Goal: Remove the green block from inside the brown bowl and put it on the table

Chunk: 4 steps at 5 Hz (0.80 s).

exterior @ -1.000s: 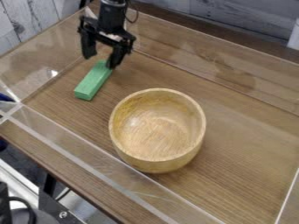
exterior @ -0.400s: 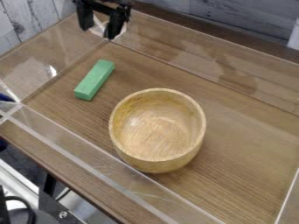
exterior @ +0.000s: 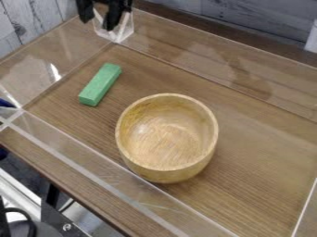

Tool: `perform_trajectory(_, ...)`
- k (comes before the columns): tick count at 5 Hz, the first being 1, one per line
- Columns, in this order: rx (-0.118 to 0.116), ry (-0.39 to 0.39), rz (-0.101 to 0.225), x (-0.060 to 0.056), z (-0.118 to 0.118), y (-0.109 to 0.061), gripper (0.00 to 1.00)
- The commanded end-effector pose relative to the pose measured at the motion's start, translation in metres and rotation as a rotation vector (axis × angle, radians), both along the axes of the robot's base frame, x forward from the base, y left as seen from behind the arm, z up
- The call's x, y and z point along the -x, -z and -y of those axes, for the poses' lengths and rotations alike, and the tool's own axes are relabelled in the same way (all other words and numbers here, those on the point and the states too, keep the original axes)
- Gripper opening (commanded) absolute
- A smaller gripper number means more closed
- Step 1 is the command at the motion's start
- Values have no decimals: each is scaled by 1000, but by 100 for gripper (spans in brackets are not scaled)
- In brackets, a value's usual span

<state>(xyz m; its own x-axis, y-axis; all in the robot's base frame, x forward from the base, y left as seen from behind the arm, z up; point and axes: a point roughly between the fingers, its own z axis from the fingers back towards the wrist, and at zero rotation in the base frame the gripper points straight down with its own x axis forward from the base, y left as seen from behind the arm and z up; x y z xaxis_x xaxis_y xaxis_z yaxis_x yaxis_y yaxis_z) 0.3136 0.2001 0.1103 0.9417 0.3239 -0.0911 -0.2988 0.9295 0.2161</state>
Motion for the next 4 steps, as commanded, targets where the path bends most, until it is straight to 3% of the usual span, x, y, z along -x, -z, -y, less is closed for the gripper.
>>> perform_trajectory(1,-31,11,64,-4,-16,-5,0)
perform_trajectory(2,-20,30,54,-3,-13,18,0)
perform_trajectory(4,33,22,31,15,-10,42,0)
